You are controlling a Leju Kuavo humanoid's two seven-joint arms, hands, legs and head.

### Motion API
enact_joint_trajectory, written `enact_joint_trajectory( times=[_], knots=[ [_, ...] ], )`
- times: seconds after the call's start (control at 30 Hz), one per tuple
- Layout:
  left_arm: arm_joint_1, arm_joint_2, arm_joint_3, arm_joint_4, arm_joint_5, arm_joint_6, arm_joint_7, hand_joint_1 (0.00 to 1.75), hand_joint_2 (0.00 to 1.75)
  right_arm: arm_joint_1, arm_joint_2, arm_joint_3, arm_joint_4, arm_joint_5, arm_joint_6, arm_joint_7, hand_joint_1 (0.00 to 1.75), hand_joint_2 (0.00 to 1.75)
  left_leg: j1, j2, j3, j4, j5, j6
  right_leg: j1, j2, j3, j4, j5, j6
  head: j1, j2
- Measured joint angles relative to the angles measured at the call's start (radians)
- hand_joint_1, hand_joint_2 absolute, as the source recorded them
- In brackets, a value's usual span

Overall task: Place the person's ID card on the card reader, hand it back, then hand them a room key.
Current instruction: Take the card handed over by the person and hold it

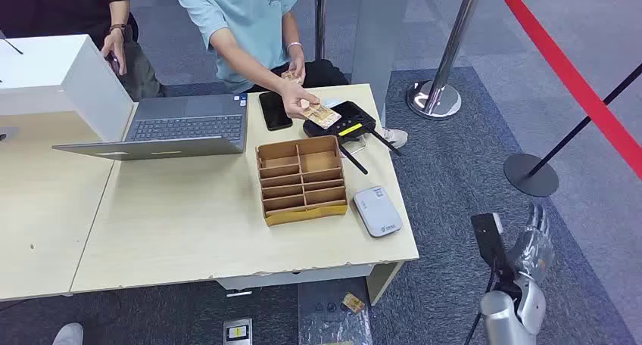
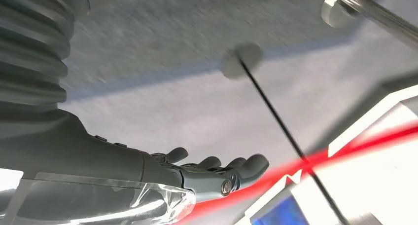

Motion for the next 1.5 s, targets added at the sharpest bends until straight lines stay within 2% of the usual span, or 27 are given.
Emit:
enact_joint_trajectory(
  times=[0.27, 0.47, 0.67, 0.83, 0.97, 1.17, 1.5],
  knots=[
    [-0.001, 0.000, -0.014, 0.000, -0.015, -0.008, 0.002, 0.00, 1.75, -0.024, -0.081, 0.164, -0.179, 0.021, 0.001, 0.123, 0.00, 1.75, 0.000, 0.000, -0.001, 0.000, 0.000, 0.000, 0.000, -0.001, 0.000, 0.001, 0.000, 0.000, 0.000, 0.000],
    [-0.007, 0.000, -0.031, 0.000, -0.029, -0.010, -0.014, 0.00, 1.75, -0.117, -0.162, 0.335, -0.268, 0.033, 0.025, 0.238, 0.00, 1.75, 0.000, -0.001, -0.001, 0.000, 0.001, 0.000, 0.000, -0.002, 0.000, 0.001, 0.000, 0.000, 0.000, 0.000],
    [-0.008, 0.000, -0.037, 0.000, -0.033, -0.010, -0.015, 0.00, 1.75, -0.166, -0.213, 0.452, -0.315, 0.038, 0.037, 0.262, 0.00, 1.75, 0.000, -0.002, -0.002, 0.000, 0.001, 0.000, 0.000, -0.004, -0.001, 0.001, 0.000, 0.000, 0.000, 0.000],
    [-0.009, 0.000, -0.047, 0.000, -0.044, -0.012, -0.017, 0.00, 1.75, -0.218, -0.235, 0.532, -0.325, 0.035, 0.073, 0.263, 0.00, 1.75, 0.000, -0.002, -0.003, 0.000, 0.001, 0.000, 0.000, -0.004, -0.001, 0.001, 0.000, 0.000, 0.000, 0.000],
    [-0.012, 0.000, -0.061, 0.000, -0.069, -0.019, -0.012, 0.00, 1.75, -0.298, -0.230, 0.613, -0.293, -0.002, 0.122, 0.241, 0.00, 1.75, 0.000, -0.001, -0.005, 0.000, 0.001, 0.000, 0.000, -0.003, -0.003, 0.002, 0.000, 0.000, 0.000, 0.000],
    [-0.033, -0.001, -0.086, -0.001, -0.102, -0.034, 0.003, 0.00, 1.75, -0.458, -0.181, 0.772, -0.137, -0.110, 0.136, 0.153, 0.00, 1.75, 0.001, -0.005, -0.005, 0.001, 0.003, -0.001, 0.000, -0.006, -0.004, 0.003, 0.000, 0.000, 0.000, 0.000],
    [-0.039, -0.002, -0.113, -0.001, -0.125, -0.052, 0.026, 0.00, 1.75, -0.549, -0.068, 0.937, 0.083, -0.130, 0.090, 0.093, 0.00, 1.75, 0.001, -0.004, -0.006, 0.000, 0.003, -0.001, 0.001, -0.006, -0.005, 0.003, 0.000, 0.000, 0.000, 0.000]
  ],
)
